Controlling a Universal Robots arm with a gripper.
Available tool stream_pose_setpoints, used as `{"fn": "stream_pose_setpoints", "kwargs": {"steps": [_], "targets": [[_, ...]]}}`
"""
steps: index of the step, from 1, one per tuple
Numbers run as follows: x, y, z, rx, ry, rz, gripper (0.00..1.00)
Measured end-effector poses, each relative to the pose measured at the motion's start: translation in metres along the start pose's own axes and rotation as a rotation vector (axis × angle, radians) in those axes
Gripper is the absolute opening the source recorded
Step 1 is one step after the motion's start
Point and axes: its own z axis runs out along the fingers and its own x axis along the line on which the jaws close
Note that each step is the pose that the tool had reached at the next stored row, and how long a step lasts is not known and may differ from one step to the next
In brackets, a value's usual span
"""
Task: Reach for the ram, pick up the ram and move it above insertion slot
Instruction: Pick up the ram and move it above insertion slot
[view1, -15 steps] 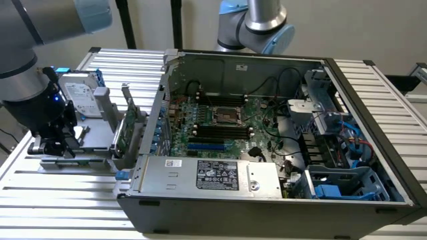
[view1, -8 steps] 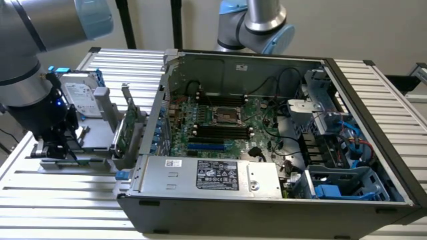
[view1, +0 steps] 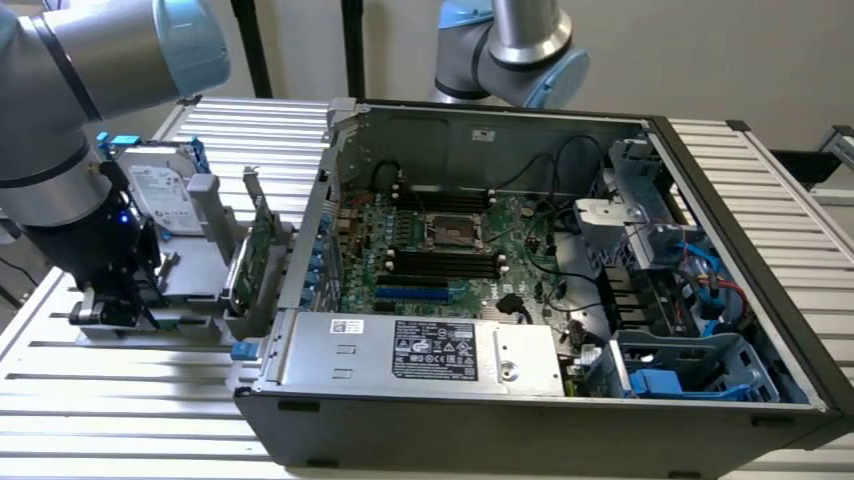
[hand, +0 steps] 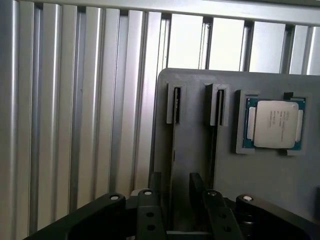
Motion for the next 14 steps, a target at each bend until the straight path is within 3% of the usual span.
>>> {"fn": "stream_pose_setpoints", "kwargs": {"steps": [5, 11, 13, 14], "targets": [[0.0001, 0.0002, 0.0075, 0.0000, 0.0000, 0.000, 0.36], [0.0001, 0.0002, 0.0087, 0.0000, 0.0001, 0.000, 0.36], [0.0001, 0.0002, 0.0090, 0.0000, 0.0000, 0.000, 0.35], [0.0001, 0.0002, 0.0092, 0.0000, 0.0000, 0.000, 0.28]]}}
